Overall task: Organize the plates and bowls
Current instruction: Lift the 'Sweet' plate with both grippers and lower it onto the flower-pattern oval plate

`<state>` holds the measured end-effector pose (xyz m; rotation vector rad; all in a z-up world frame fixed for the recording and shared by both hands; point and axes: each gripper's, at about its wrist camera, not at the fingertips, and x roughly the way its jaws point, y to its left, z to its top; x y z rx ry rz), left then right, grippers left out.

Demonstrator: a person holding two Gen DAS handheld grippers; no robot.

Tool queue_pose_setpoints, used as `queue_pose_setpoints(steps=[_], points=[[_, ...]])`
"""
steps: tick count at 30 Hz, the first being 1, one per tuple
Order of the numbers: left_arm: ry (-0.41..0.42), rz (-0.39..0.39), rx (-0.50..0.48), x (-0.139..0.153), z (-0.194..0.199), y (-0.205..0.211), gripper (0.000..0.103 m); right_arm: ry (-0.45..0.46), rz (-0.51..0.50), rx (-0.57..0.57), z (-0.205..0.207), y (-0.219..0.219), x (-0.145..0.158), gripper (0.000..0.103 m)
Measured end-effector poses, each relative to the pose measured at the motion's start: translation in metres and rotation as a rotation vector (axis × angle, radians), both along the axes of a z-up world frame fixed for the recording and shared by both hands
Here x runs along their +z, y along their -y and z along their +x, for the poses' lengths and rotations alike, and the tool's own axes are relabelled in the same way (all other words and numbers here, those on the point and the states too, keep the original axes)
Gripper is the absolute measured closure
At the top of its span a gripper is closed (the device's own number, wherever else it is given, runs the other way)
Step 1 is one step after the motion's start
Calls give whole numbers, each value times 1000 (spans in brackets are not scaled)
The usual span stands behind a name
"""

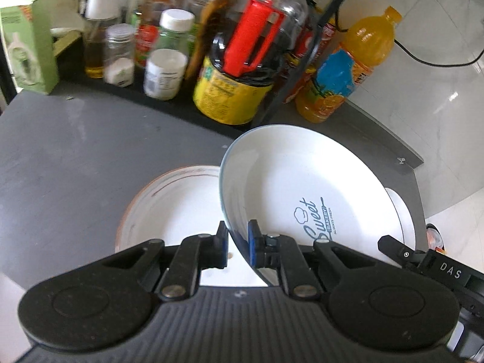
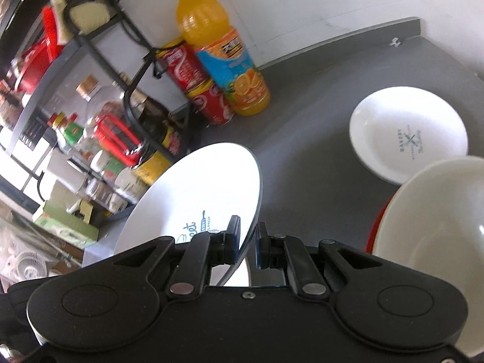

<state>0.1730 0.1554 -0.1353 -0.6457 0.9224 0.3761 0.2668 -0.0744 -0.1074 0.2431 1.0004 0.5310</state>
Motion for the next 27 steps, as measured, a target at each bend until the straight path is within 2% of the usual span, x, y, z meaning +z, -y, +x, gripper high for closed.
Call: queue_pose_setpoints(steps=[14,27], points=[[-29,-7,100,-9,-65,-5,92,-17,-39,108,-37,-16,-11,94],[-69,-19,131,-23,-84,-5,92,-51,-81,131,-44,-21,-22,93]])
